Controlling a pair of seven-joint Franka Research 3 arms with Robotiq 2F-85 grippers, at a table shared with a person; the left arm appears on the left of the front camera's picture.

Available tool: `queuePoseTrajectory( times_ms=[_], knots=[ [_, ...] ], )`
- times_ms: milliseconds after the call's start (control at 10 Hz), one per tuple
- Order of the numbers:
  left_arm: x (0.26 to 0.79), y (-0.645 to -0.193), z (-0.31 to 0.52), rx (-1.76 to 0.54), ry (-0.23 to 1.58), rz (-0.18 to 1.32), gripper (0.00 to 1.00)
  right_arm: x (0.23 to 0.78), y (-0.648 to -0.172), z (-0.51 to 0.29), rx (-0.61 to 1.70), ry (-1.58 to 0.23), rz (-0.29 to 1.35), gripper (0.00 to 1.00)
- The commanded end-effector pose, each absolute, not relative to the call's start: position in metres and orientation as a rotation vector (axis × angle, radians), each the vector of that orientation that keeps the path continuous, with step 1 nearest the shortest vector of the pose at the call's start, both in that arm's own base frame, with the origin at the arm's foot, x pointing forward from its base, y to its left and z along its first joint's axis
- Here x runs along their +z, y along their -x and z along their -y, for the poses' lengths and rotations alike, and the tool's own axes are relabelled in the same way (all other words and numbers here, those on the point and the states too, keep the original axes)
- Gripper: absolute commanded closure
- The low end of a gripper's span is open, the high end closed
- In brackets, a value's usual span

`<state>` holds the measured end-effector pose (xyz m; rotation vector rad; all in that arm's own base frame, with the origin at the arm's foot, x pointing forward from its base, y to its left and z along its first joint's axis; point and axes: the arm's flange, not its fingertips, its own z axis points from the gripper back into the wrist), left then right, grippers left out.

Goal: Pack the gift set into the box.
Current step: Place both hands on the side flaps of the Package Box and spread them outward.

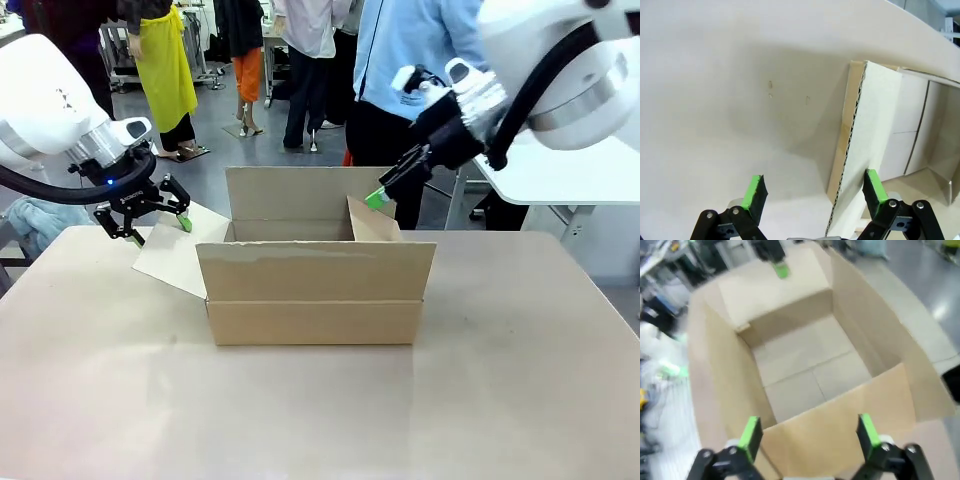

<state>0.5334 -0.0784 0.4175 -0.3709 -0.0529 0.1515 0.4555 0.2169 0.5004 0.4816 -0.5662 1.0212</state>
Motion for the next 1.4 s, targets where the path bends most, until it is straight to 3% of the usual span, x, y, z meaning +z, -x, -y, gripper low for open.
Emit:
queuePoseTrajectory(
  times_ms=[0,100,200,300,400,800,1000,1300],
  knots=[
    [0.420,-0.532,0.081,0.163,0.356,0.053,0.00,0.557,-0.447,-0.269,0.567,-0.219,0.131,0.00],
    [0.420,-0.532,0.081,0.163,0.356,0.053,0.00,0.556,-0.444,-0.282,0.429,-0.134,0.101,0.00],
    [0.420,-0.532,0.081,0.163,0.356,0.053,0.00,0.557,-0.443,-0.288,0.424,-0.115,0.220,0.00],
    [0.420,-0.532,0.081,0.163,0.356,0.053,0.00,0.564,-0.452,-0.283,0.631,-0.109,0.504,0.00],
    [0.420,-0.532,0.081,0.163,0.356,0.053,0.00,0.507,-0.440,-0.239,0.731,-0.202,0.415,0.00],
    [0.420,-0.532,0.081,0.163,0.356,0.053,0.00,0.534,-0.429,-0.308,0.466,-0.079,0.483,0.00],
    [0.420,-0.532,0.081,0.163,0.356,0.053,0.00,0.523,-0.443,-0.364,0.263,0.124,0.308,0.00],
    [0.420,-0.532,0.081,0.163,0.356,0.053,0.00,0.478,-0.472,-0.403,0.165,0.127,0.196,0.00]
  ],
)
